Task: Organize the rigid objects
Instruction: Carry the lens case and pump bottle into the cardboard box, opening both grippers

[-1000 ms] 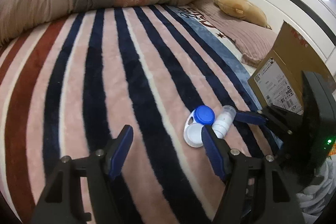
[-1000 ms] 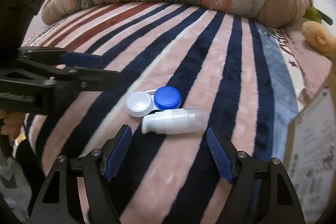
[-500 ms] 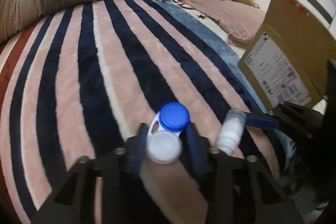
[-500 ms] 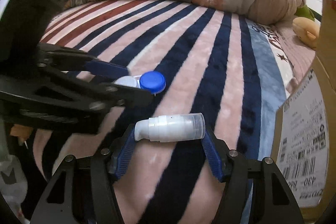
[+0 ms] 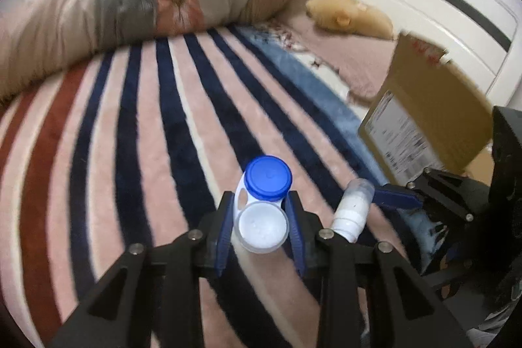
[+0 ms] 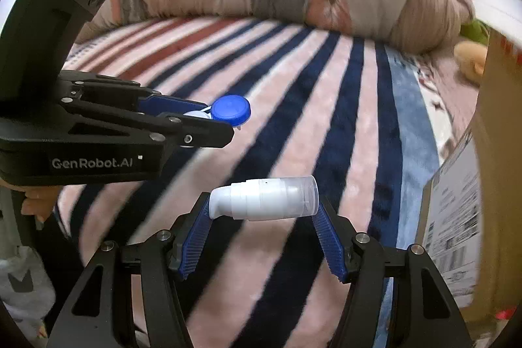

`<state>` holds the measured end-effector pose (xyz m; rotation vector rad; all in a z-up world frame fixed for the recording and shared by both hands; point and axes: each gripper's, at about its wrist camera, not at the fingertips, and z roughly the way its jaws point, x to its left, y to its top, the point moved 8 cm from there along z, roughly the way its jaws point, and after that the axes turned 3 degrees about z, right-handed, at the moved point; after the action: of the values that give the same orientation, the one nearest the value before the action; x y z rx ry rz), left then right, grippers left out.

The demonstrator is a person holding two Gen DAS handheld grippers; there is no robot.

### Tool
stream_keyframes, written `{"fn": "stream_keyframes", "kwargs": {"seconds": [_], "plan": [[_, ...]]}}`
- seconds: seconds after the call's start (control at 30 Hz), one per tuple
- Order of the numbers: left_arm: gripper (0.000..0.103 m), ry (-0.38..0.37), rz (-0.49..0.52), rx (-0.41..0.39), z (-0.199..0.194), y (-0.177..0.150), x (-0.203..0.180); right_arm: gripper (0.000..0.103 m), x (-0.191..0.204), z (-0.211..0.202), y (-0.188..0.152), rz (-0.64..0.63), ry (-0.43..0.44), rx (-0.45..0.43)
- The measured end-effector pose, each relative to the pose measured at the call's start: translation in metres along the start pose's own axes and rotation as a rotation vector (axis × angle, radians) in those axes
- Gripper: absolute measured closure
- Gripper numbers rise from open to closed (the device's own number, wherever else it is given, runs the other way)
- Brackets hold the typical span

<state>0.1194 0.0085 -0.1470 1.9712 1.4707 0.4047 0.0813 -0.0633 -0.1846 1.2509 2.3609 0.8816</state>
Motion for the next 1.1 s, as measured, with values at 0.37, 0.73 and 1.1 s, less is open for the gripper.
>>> {"fn": "stream_keyframes", "kwargs": {"seconds": [0.37, 0.73, 1.1], "plan": [[0.075, -0.056, 0.086, -0.194, -0.101, 0.056, -0.061, 0.045, 0.002, -0.106, 0.044, -0.033, 0.009, -0.248], [0.075, -0.154, 0.214, -0.202, -0.089, 0.100, -0.161, 0.045, -0.114, -0.177, 0.027, 0.167, -0.164, -0.346], [0.075, -0.193, 0.260, -0.100, -0.030, 0.110, -0.224, 0.044, -0.190, -0.177, -0.017, 0.245, -0.235, -0.238]]}}
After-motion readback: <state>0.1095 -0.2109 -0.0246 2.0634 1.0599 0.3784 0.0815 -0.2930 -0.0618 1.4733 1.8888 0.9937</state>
